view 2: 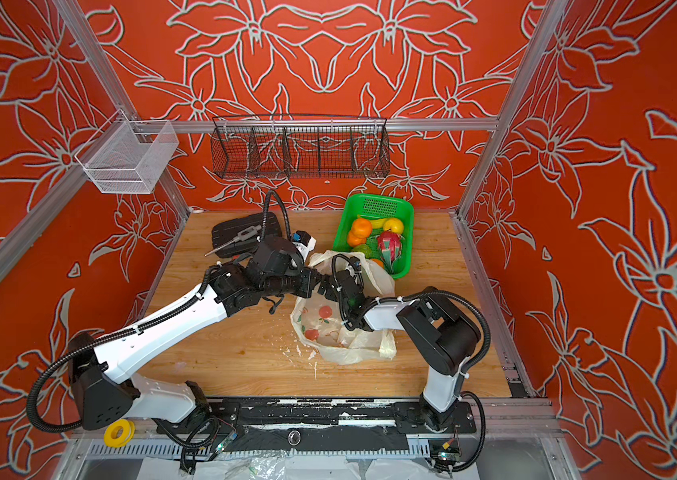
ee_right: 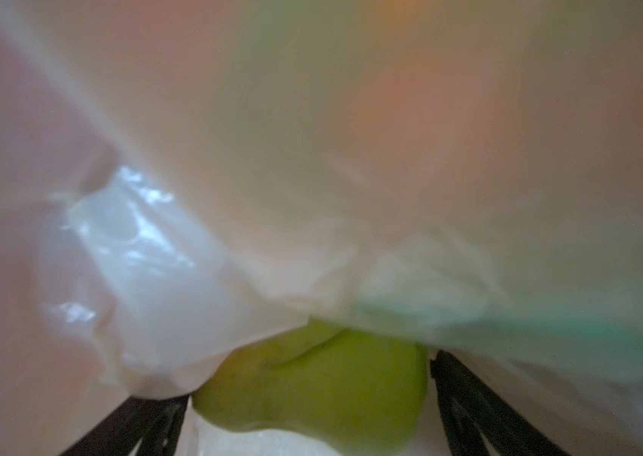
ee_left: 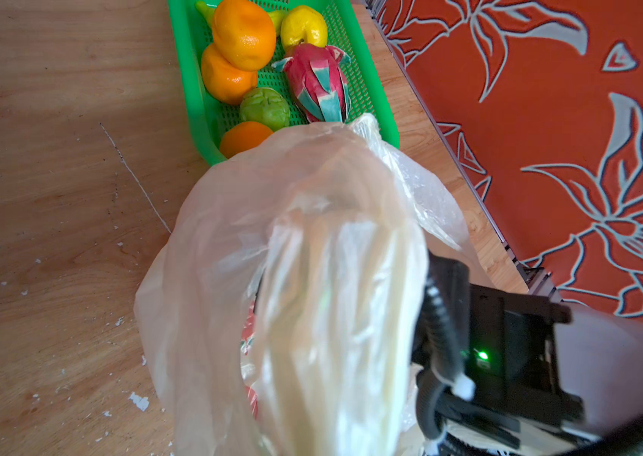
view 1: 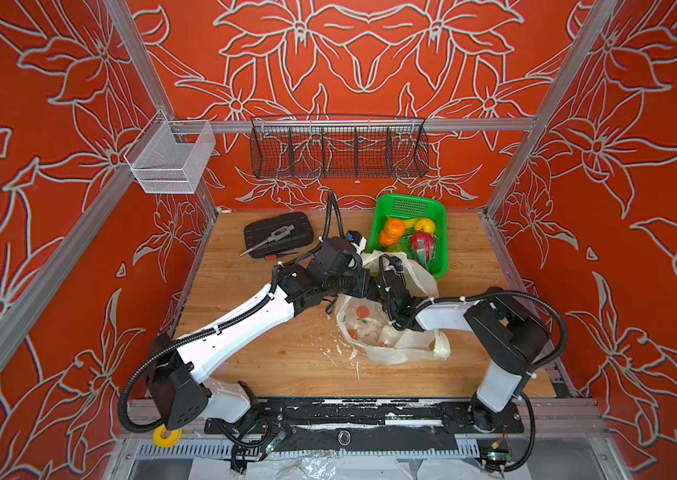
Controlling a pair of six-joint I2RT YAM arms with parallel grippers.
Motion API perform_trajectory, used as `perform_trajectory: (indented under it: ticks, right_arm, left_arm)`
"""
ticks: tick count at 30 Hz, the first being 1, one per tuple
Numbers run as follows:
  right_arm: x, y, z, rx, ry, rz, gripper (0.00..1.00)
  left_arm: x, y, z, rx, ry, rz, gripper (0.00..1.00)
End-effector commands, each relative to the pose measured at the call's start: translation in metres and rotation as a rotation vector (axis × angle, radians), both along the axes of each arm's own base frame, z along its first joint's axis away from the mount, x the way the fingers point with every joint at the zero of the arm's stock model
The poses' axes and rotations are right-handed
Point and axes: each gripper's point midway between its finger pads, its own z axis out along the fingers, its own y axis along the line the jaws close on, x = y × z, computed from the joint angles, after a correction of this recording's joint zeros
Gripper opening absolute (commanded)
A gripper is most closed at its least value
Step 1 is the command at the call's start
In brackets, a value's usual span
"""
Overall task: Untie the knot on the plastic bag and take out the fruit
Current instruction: 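Push the right gripper down into the bag and close on the green pear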
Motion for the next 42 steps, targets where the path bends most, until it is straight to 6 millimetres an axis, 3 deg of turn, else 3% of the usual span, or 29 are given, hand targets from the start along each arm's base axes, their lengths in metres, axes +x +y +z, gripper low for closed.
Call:
perform_trajectory:
  ticks: [1,6,12,18,26,33,38,41,42]
  right_arm:
    - [0.013,0.001,-0.010,-0.008,0.004,0.011,0.97]
    - [0.015,0.003,-0.015,0.028,-0.008,0.041,0.89]
    - [0.012,0.003,-0.002,0.079,-0.043,0.076,0.72]
    - [0.001,0.002,0.010,0.085,-0.030,0.105,0.63]
    - [-0.027,-0.002,0.017,0.066,0.012,0.194,0.60]
    - [-0.057,-0.010,0.020,-0.032,0.087,0.295,0.59]
    - [-0.082,-0.017,0.026,-0.037,0.101,0.362,0.61]
    - [-0.092,-0.021,0.028,-0.027,0.109,0.368,0.61]
    - [-0.096,-0.020,0.030,-0.013,0.105,0.378,0.61]
  left_arm:
    - [-0.006,0.001,0.013,-0.022,-0.016,-0.024,0.00]
    - [-0.005,0.009,0.008,0.000,-0.021,0.004,0.00]
    - [-0.004,0.011,0.004,0.015,-0.020,0.015,0.00]
    - [-0.002,0.012,0.006,0.026,-0.035,0.020,0.00]
    - [0.009,0.042,0.008,0.174,-0.128,0.098,0.00]
    - [0.022,0.080,0.019,0.329,-0.241,0.229,0.00]
    - [0.035,0.111,0.013,0.498,-0.272,0.366,0.00]
    - [0.033,0.101,0.004,0.494,-0.248,0.306,0.01]
    - [0.029,0.086,0.001,0.449,-0.236,0.222,0.13]
